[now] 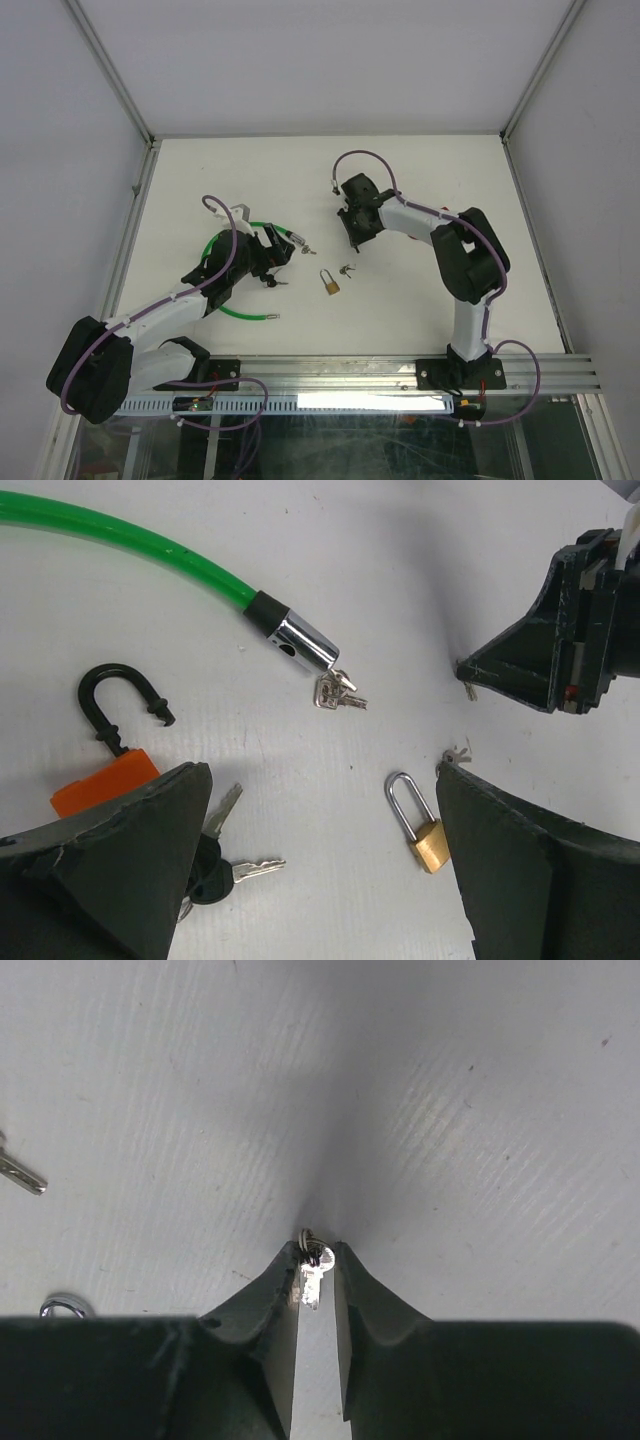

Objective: Unlock with the key

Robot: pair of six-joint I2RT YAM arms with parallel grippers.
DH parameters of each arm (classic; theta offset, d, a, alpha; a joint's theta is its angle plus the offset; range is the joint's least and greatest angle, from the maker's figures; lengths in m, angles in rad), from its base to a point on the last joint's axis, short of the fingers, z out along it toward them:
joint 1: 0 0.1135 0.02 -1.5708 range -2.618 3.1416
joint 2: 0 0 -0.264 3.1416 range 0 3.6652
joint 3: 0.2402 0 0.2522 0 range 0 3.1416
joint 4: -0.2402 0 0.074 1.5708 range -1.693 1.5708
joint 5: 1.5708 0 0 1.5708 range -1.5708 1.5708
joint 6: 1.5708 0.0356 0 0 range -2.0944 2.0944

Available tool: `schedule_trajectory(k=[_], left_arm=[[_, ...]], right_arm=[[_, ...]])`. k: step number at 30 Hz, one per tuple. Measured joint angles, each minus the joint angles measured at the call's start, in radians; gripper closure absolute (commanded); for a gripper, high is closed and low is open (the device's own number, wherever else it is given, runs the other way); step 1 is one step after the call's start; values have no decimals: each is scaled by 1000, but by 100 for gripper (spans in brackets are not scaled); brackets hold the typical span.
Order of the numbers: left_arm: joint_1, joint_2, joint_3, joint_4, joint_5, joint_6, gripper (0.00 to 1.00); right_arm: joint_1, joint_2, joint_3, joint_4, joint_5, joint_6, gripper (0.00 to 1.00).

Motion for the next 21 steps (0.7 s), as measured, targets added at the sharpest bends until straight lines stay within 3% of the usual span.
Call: schedule_trajectory(k=[7, 21], left_arm=[[0, -3, 0, 17, 60, -10, 1], [0, -23, -1, 111, 190, -83, 1]], right_arm=[[-11, 0, 0, 5, -19, 0, 100], [-14, -195, -103, 94, -107, 86, 100]])
